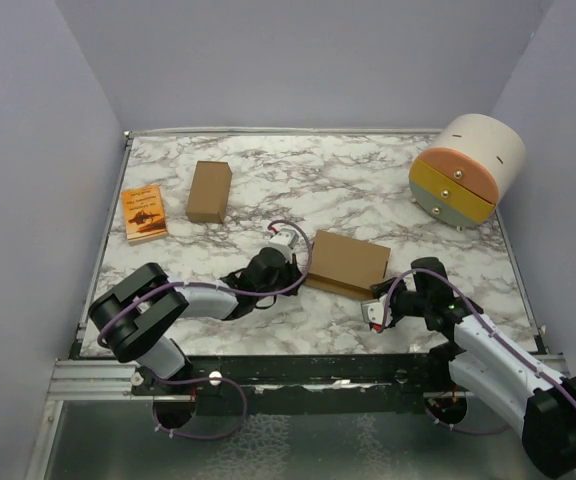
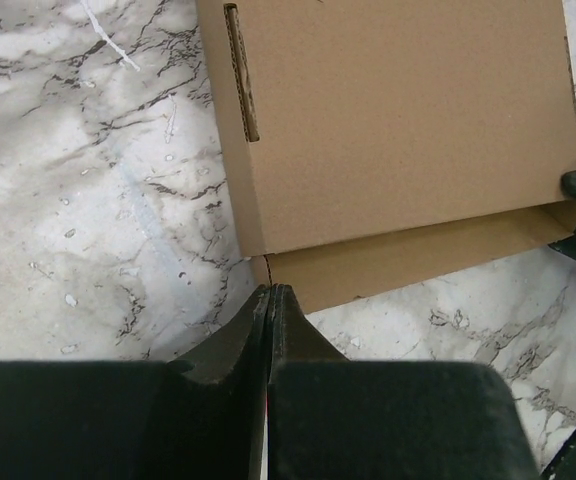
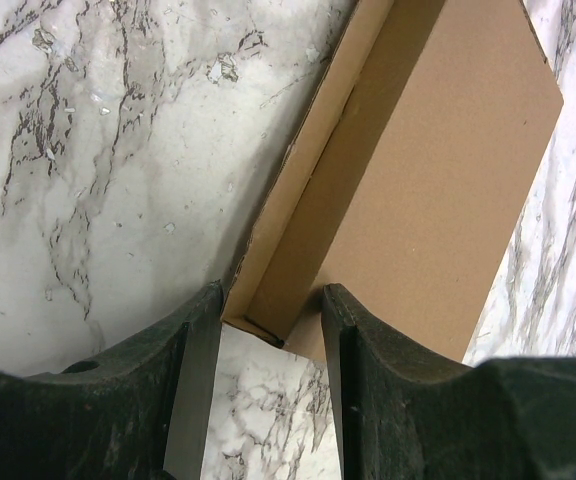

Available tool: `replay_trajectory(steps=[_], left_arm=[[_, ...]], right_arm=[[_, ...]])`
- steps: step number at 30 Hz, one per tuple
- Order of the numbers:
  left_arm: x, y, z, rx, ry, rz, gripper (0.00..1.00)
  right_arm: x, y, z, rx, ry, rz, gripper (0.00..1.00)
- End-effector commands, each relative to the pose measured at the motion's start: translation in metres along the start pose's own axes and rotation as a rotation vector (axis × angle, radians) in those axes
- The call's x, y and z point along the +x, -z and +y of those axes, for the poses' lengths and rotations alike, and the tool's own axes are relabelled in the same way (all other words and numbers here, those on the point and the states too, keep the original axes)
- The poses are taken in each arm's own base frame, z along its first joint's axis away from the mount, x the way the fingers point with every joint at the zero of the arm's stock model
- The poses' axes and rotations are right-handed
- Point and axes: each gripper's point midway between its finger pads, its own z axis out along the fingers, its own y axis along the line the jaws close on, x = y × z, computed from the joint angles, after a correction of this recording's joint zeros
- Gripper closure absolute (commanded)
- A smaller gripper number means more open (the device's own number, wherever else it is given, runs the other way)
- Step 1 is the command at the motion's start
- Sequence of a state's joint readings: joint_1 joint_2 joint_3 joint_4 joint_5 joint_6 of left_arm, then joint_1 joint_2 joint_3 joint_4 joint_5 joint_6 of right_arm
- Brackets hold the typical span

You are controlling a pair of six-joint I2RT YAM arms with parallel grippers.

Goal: Fold the paper box

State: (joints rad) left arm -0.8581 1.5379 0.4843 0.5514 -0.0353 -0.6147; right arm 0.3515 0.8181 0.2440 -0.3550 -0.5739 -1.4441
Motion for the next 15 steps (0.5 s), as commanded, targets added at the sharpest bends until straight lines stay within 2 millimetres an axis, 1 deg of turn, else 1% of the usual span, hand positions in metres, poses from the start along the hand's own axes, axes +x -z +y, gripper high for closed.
replay_trajectory(steps=[1, 4, 8, 15], left_arm=[[-0.003, -0.005, -0.001, -0.059, -0.09, 0.015, 1.0], [-0.003, -0.007, -0.004, -0.087, -0.159, 0.026, 1.0], [0.0, -0.007, -0.001, -0.147, -0.234, 0.066, 1.0], [-0.014, -0.004, 0.004, -0.226, -0.261, 0.091, 1.0]], right_arm=[[-0.003, -0.002, 0.023, -0.073, -0.059, -0.022, 0.56], [-0.003, -0.002, 0.023, -0.074, -0.059, -0.021, 0.57], [-0.003, -0.002, 0.024, -0.075, -0.058, -0.021, 0.56], [-0.003, -0.002, 0.025, -0.079, -0.061, -0.02, 0.57]])
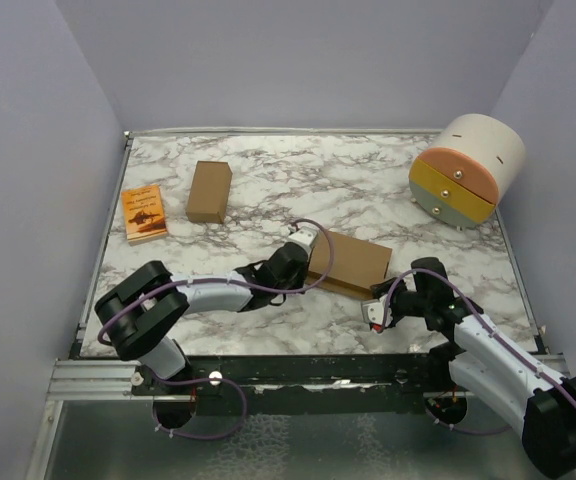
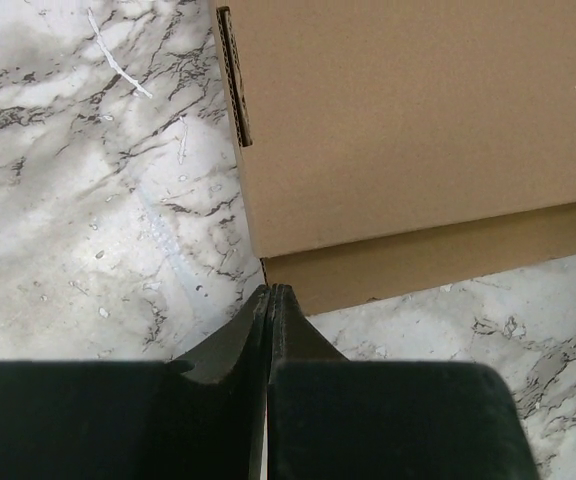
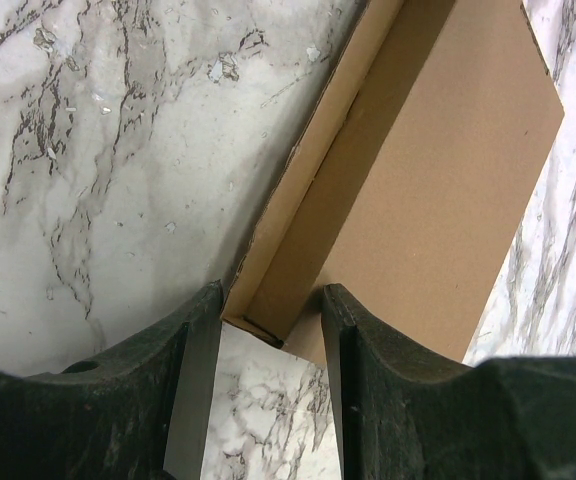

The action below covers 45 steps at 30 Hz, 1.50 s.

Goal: Fold the paper box

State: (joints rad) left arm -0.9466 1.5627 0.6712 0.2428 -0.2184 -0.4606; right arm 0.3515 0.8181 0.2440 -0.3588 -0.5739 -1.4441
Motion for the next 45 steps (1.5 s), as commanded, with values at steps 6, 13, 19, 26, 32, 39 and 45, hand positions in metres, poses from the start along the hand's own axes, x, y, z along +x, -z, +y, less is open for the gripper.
replay_trajectory(steps=[6, 13, 19, 26, 32, 39, 45], left_arm=[[-0.027, -0.006, 0.003, -0.064, -0.017, 0.034, 1.0], [-0.04, 0.001, 0.0, -0.043, 0.005, 0.02, 1.0], [-0.028, 0.023, 0.007, 0.02, 0.139, 0.0, 0.89], [0.012, 0.047, 0.019, 0.072, 0.353, -0.005, 0.85], [0.026, 0.049, 0.013, 0.134, 0.494, -0.018, 0.88], [0.029, 0.042, 0.01, 0.158, 0.567, -0.032, 0.91], [0.031, 0.039, 0.006, 0.184, 0.645, -0.04, 0.92]], right_arm=[[-0.004, -0.002, 0.024, -0.077, -0.056, -0.024, 0.57], [-0.004, -0.001, 0.016, -0.05, -0.082, -0.021, 0.53], [-0.009, 0.003, -0.002, -0.008, -0.108, -0.028, 0.43], [-0.02, 0.011, -0.017, 0.012, -0.122, -0.052, 0.35], [-0.041, 0.024, -0.037, 0.023, -0.134, -0.111, 0.29], [-0.068, 0.03, -0.095, 0.118, -0.435, -0.218, 0.28], [-0.08, 0.012, -0.13, 0.086, -0.767, -0.315, 0.26]])
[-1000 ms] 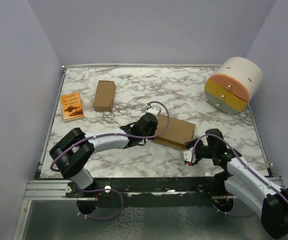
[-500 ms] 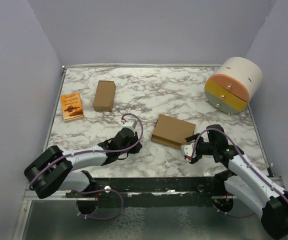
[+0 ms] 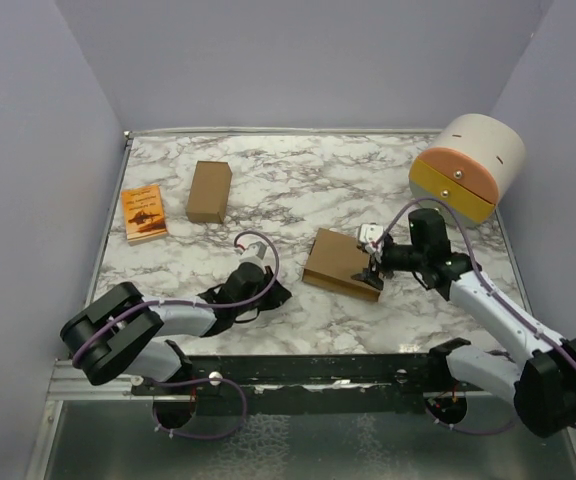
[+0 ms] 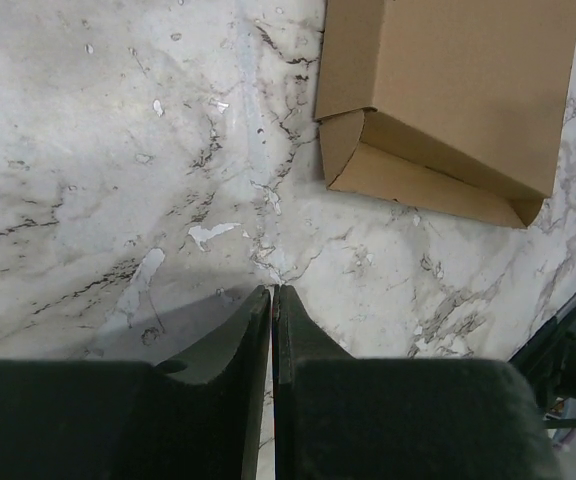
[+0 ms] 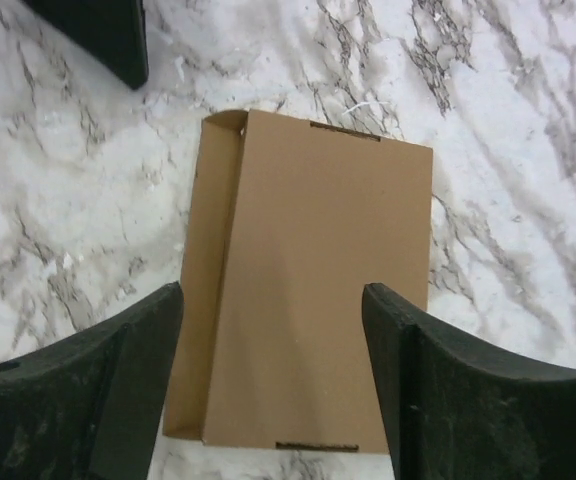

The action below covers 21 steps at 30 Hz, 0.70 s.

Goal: Fold the paper box

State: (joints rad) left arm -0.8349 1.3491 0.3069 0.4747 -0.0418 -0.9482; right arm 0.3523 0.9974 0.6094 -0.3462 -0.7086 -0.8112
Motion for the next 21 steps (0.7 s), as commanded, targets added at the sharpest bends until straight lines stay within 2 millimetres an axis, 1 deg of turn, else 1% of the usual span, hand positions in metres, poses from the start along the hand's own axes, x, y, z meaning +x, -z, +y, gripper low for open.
replay_trajectory(steps=[1, 2, 4, 6, 7, 8, 9, 10, 12, 14, 16, 18, 19, 21], left_arm=[[-0.002, -0.002, -0.015, 0.086, 0.097, -0.024, 0.91], [-0.002, -0.002, -0.016, 0.097, 0.109, -0.027, 0.9], [-0.002, -0.001, -0.018, 0.119, 0.131, -0.037, 0.88], [-0.003, 0.0, -0.02, 0.135, 0.154, -0.047, 0.85], [-0.004, 0.0, -0.021, 0.141, 0.164, -0.052, 0.83], [-0.005, 0.001, -0.022, 0.148, 0.174, -0.058, 0.82], [-0.006, 0.001, -0.023, 0.156, 0.181, -0.065, 0.8], [-0.007, 0.001, -0.025, 0.161, 0.187, -0.069, 0.78], [-0.009, 0.001, -0.024, 0.163, 0.2, -0.083, 0.72], [-0.01, 0.003, -0.023, 0.17, 0.223, -0.099, 0.68], [-0.009, 0.006, -0.022, 0.187, 0.246, -0.111, 0.64], [-0.007, 0.008, -0.023, 0.199, 0.257, -0.106, 0.62], [-0.007, 0.008, -0.024, 0.202, 0.264, -0.104, 0.62], [-0.008, 0.008, -0.028, 0.216, 0.27, -0.105, 0.62]], right_arm=[[-0.033, -0.018, -0.016, -0.022, -0.312, -0.114, 0.21], [-0.035, -0.021, -0.017, -0.036, -0.354, -0.117, 0.19], [-0.037, -0.029, -0.022, -0.063, -0.429, -0.112, 0.18], [-0.038, -0.039, -0.032, -0.091, -0.489, -0.094, 0.17], [-0.035, -0.046, -0.039, -0.118, -0.533, -0.062, 0.17], [-0.031, -0.055, -0.049, -0.147, -0.584, -0.026, 0.16], [-0.026, -0.061, -0.053, -0.207, -0.653, 0.023, 0.18], [-0.028, -0.067, -0.061, -0.271, -0.657, 0.037, 0.2], [-0.032, -0.08, -0.076, -0.365, -0.708, 0.074, 0.21], [-0.029, -0.095, -0.097, -0.393, -0.742, 0.12, 0.2], [-0.022, -0.107, -0.112, -0.39, -0.738, 0.149, 0.19], [-0.015, -0.114, -0.118, -0.372, -0.72, 0.153, 0.18], [-0.015, -0.115, -0.121, -0.357, -0.699, 0.137, 0.18], [-0.012, -0.117, -0.121, -0.328, -0.693, 0.124, 0.17]])
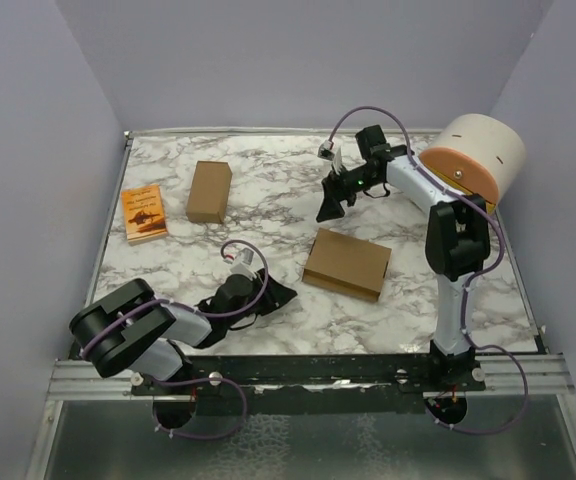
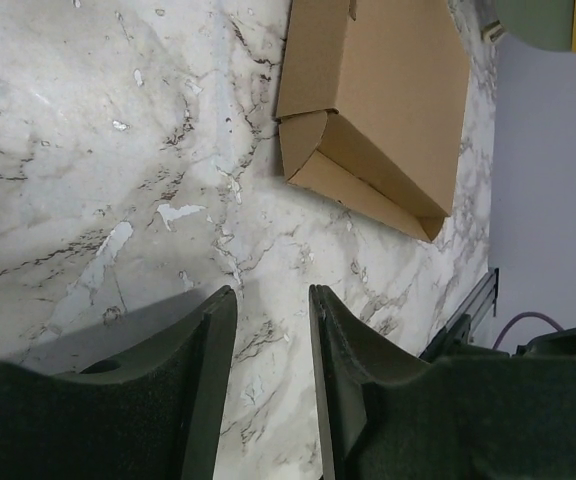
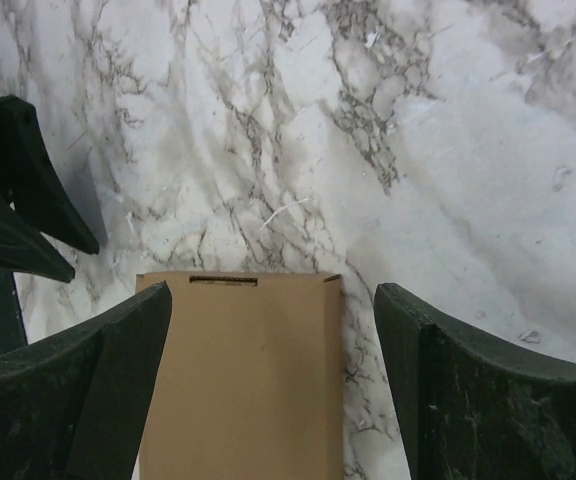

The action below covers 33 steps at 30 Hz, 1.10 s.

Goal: Fold the paper box

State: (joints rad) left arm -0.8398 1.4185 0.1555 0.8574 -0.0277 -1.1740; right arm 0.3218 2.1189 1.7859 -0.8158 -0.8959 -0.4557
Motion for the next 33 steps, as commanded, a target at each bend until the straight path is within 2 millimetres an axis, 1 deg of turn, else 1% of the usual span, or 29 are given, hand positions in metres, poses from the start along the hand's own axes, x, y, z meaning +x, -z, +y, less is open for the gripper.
replay_trajectory(steps=[1, 3, 5, 7, 8, 11, 13, 15, 18, 21, 24, 27, 33], left_arm=[[-0.007, -0.002, -0.02, 0.075, 0.04, -0.032, 0.62], [-0.007, -0.007, -0.024, 0.079, 0.035, -0.027, 0.62], [-0.007, -0.012, -0.025, 0.077, 0.031, -0.021, 0.65], [-0.008, -0.014, -0.02, 0.052, -0.004, -0.027, 0.68], [-0.012, -0.014, -0.016, 0.032, -0.067, -0.042, 0.71], [-0.025, -0.017, -0.005, -0.077, -0.311, -0.06, 0.72], [-0.036, -0.015, -0.008, -0.086, -0.46, -0.098, 0.73], [-0.043, -0.013, -0.013, -0.058, -0.554, -0.135, 0.73], [-0.044, -0.015, -0.02, -0.001, -0.658, -0.146, 0.72], [-0.044, -0.019, -0.024, 0.021, -0.692, -0.149, 0.73], [-0.048, -0.022, -0.028, 0.027, -0.71, -0.163, 0.72], [-0.05, -0.025, -0.032, 0.036, -0.729, -0.166, 0.72], [-0.044, -0.038, -0.038, 0.079, -0.737, -0.145, 0.73]], right_arm=[[0.011, 0.004, 0.014, -0.018, -0.031, 0.015, 0.16], [0.017, 0.0, 0.009, -0.022, -0.035, 0.024, 0.16], [0.021, -0.004, 0.006, -0.041, -0.053, 0.03, 0.17], [0.025, -0.008, 0.005, -0.064, -0.067, 0.035, 0.18], [0.028, -0.009, 0.004, -0.066, -0.071, 0.04, 0.18], [0.033, -0.008, -0.001, -0.052, -0.069, 0.043, 0.18], [0.035, -0.003, -0.005, -0.051, -0.085, 0.027, 0.18], [0.037, 0.0, -0.007, -0.055, -0.108, 0.011, 0.19], [0.045, -0.001, -0.005, -0.055, -0.116, 0.008, 0.2], [0.051, -0.005, -0.004, -0.071, -0.133, 0.004, 0.21], [0.057, -0.011, -0.003, -0.103, -0.159, 0.005, 0.24], [0.058, -0.014, -0.001, -0.128, -0.177, -0.005, 0.28], [0.067, -0.02, -0.005, -0.13, -0.207, 0.003, 0.35]])
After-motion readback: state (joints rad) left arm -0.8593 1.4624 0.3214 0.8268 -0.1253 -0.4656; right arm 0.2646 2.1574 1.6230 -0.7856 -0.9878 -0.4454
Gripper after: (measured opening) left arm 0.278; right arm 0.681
